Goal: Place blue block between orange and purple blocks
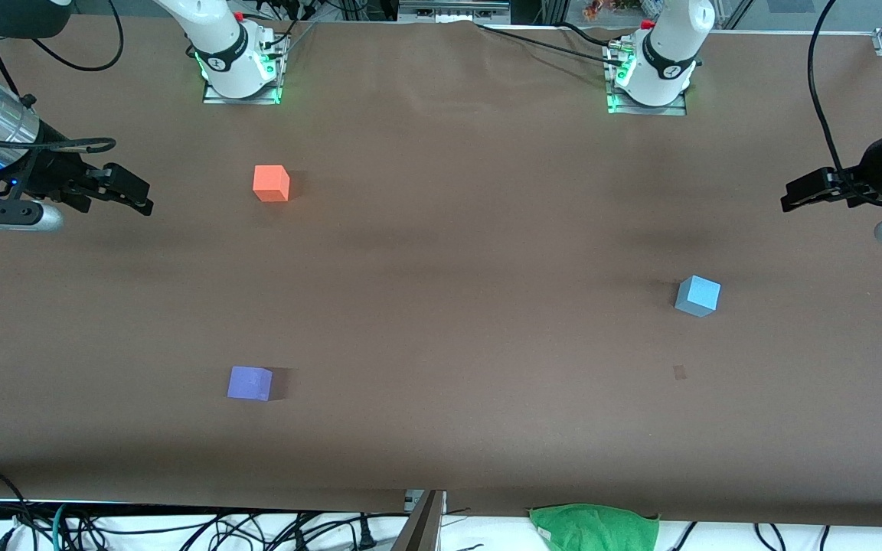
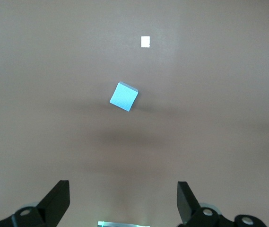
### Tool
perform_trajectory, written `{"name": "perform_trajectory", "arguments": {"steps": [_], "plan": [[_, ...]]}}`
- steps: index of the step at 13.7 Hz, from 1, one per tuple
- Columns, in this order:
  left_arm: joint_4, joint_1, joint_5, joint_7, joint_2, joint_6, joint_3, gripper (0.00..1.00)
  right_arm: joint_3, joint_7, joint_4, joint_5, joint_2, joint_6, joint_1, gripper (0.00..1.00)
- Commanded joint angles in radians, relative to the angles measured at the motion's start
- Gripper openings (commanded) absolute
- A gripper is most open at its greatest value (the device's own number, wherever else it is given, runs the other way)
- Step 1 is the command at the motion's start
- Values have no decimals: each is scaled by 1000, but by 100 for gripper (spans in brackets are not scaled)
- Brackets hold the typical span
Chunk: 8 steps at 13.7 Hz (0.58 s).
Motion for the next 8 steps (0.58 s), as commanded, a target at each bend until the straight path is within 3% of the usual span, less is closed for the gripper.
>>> {"name": "perform_trajectory", "arguments": {"steps": [1, 8], "plan": [[-33, 18, -14, 15, -16, 1, 2, 100, 4, -9, -17, -8, -20, 5, -2, 99], [-45, 23, -16, 21, -13, 1, 2, 100, -1, -9, -19, -8, -18, 0, -2, 99]]}}
